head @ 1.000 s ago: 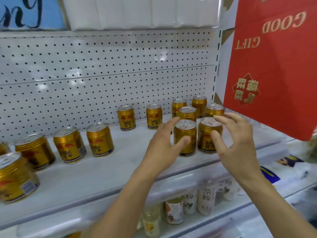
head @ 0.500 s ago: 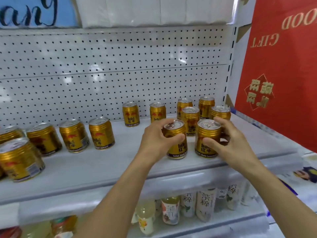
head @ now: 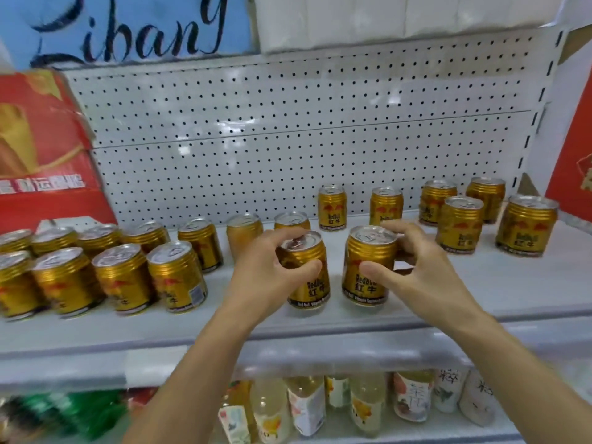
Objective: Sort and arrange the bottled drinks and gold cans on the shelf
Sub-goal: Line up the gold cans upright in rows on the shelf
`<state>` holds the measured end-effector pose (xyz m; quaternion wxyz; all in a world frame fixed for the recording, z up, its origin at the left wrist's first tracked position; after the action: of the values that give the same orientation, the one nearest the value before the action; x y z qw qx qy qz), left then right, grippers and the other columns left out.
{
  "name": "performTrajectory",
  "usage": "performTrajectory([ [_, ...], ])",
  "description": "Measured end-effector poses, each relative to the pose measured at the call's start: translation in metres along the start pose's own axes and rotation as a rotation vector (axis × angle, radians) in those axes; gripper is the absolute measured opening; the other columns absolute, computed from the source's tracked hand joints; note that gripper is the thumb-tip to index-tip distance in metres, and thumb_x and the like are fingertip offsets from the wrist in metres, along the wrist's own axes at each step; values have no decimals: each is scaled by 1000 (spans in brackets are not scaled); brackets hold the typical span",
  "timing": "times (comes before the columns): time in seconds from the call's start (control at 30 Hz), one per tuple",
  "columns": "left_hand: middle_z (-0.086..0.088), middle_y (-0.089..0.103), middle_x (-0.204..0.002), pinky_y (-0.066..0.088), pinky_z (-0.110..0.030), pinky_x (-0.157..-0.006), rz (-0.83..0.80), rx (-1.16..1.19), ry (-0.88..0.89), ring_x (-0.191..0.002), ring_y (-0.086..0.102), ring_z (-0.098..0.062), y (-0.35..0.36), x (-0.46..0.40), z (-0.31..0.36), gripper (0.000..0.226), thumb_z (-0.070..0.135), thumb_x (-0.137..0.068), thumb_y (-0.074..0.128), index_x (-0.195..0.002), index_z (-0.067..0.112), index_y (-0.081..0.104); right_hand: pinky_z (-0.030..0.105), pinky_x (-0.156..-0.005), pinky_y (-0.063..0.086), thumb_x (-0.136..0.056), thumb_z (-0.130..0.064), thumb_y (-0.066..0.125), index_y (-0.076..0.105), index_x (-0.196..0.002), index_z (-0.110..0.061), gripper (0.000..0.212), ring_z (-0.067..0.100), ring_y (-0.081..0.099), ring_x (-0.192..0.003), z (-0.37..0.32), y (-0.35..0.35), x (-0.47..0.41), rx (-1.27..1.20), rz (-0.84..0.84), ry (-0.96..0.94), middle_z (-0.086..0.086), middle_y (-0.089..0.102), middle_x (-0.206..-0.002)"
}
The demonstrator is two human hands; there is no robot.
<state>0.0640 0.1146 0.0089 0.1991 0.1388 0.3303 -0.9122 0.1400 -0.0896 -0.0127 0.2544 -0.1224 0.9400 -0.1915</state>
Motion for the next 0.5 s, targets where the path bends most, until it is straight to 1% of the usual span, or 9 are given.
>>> performTrajectory([
  [0.07, 14, 59, -115, 48, -10, -74, -12, -2, -31, -93, 56, 7, -22, 2, -16, 56, 30, -77, 80, -129, 33, 58, 24, -88, 47, -75, -38, 78, 41, -122, -43, 60, 3, 55, -108, -8, 26, -2, -7, -29, -5, -14, 57, -114],
  [0.13, 14, 61, -115, 47, -6, -69, -21, -20, -49, -91, 57, 8, -40, 3, -30, 56, 29, -77, 80, -129, 33, 58, 26, -90, 48, -76, -38, 78, 42, -126, -39, 62, 4, 55, -109, -16, 49, -3, -2, -47, -13, -12, 58, -117],
  [0.2, 14, 62, -115, 47, -5, -66, -29, -34, -57, -89, 58, 11, -53, 2, -41, 56, 28, -77, 80, -129, 33, 58, 23, -88, 48, -76, -38, 79, 41, -129, -38, 65, 1, 55, -107, -22, 68, -4, 3, -63, -22, -12, 58, -118],
  [0.27, 14, 61, -117, 47, -4, -67, -54, -28, -60, -90, 57, 13, -59, 1, -50, 56, 26, -78, 79, -130, 32, 58, 18, -85, 46, -77, -37, 78, 39, -130, -40, 66, -2, 54, -107, -27, 83, -5, 14, -75, -27, -14, 56, -117],
  [0.33, 13, 60, -121, 49, -9, -78, -76, -20, -47, -99, 59, 6, -62, 2, -55, 57, 25, -79, 78, -131, 29, 57, 20, -87, 46, -78, -36, 77, 37, -130, -41, 66, 0, 53, -109, -30, 93, -6, 20, -82, -25, -15, 54, -118],
  [0.4, 13, 57, -124, 48, -19, -91, -84, -30, -28, -110, 56, -2, -62, 2, -58, 54, 24, -81, 76, -131, 28, 56, 23, -91, 47, -80, -35, 76, 35, -133, -39, 67, 4, 52, -111, -31, 98, -7, 34, -82, -11, -14, 53, -120],
  [0.43, 13, 55, -126, 47, -20, -94, -82, -48, -9, -112, 54, -3, -62, 3, -59, 53, 24, -82, 75, -131, 29, 56, 25, -93, 47, -80, -36, 76, 34, -135, -38, 69, 5, 51, -113, -31, 99, -7, 45, -86, -1, -14, 51, -122],
  [0.5, 11, 49, -132, 41, -16, -94, -75, -120, 44, -114, 48, -2, -61, 3, -57, 51, 24, -84, 71, -132, 29, 55, 26, -94, 46, -81, -36, 74, 32, -138, -38, 71, 5, 49, -115, -31, 103, -9, 61, -97, 15, -15, 48, -123],
])
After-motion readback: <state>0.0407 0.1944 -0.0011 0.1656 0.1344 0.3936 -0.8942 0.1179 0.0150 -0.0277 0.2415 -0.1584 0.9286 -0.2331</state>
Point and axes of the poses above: each hand's wrist, its own x-axis away from the middle knuckle, its own y-axis out of the palm, z = x × y, the point moved 8 cm from there along -x, towards the middle knuckle
